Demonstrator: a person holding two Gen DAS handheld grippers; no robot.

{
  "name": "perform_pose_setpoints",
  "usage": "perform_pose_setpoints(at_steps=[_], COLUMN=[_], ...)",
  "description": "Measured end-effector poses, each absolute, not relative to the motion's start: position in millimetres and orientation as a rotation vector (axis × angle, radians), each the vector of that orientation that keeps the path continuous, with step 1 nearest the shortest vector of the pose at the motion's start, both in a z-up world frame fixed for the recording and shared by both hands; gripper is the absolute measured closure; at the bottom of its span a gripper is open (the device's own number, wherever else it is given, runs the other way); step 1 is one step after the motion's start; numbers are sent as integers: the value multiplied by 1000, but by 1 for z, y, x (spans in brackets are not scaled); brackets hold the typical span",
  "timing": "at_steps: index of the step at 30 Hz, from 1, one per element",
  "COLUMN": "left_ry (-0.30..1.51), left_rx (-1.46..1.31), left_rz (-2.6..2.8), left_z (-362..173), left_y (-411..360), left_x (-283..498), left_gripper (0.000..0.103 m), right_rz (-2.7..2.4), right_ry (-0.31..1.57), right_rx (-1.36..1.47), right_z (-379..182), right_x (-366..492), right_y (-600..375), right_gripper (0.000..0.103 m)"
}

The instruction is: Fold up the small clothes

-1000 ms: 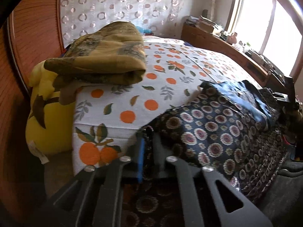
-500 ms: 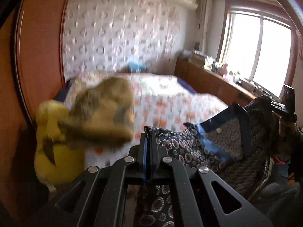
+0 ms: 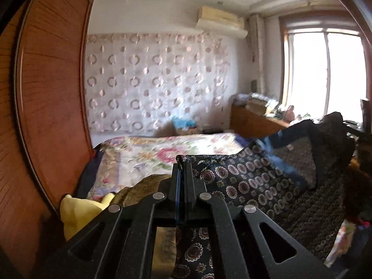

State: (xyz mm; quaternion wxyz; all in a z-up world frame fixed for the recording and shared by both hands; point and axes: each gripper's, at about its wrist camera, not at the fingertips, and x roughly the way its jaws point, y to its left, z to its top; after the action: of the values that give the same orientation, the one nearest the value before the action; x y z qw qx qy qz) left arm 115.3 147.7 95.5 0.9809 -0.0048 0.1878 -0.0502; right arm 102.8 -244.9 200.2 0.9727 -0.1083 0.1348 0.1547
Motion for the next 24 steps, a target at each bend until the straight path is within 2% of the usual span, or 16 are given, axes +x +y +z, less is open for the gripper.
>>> perform_pose_setpoints(at_steps=[4,9,11,13,14,16,18,20,22,24], left_ry=[489,636,664,686,697,701,689,679,672,663], left_rx=[-3,1,6,-13,-27,-27,-34,-56,-63,-61], left_rz=[-80,-42,-6,0,-3,6,1,-13,-26,-37], left_z=[50,-15,-28,-40,-44,-47,-47,-45,-43,-40], left_y=[148,147,144,146,149,149,151,154,153,153], left_x=[159,198,200,197,196,191,181,175,170,164], left_gripper=[100,100,100,100,98,90,72,60,54,43], right_rz=[289,262,216,178,160,177,218,234,273,315], right_ry=[400,603,682,724,728,716,696,658,646,652], right_rx=[-204,-208,-230,-249,-263,-262,-252,-261,-247,-236], right_z=[158,75,44,25,21,20,24,30,28,24], right_x=[149,193,203,206,207,206,202,195,182,176], right_y=[-233,-213,-204,-198,-192,-166,-154,-149,-151,-146], right_gripper=[96,93,71,61,60,58,56,51,45,44])
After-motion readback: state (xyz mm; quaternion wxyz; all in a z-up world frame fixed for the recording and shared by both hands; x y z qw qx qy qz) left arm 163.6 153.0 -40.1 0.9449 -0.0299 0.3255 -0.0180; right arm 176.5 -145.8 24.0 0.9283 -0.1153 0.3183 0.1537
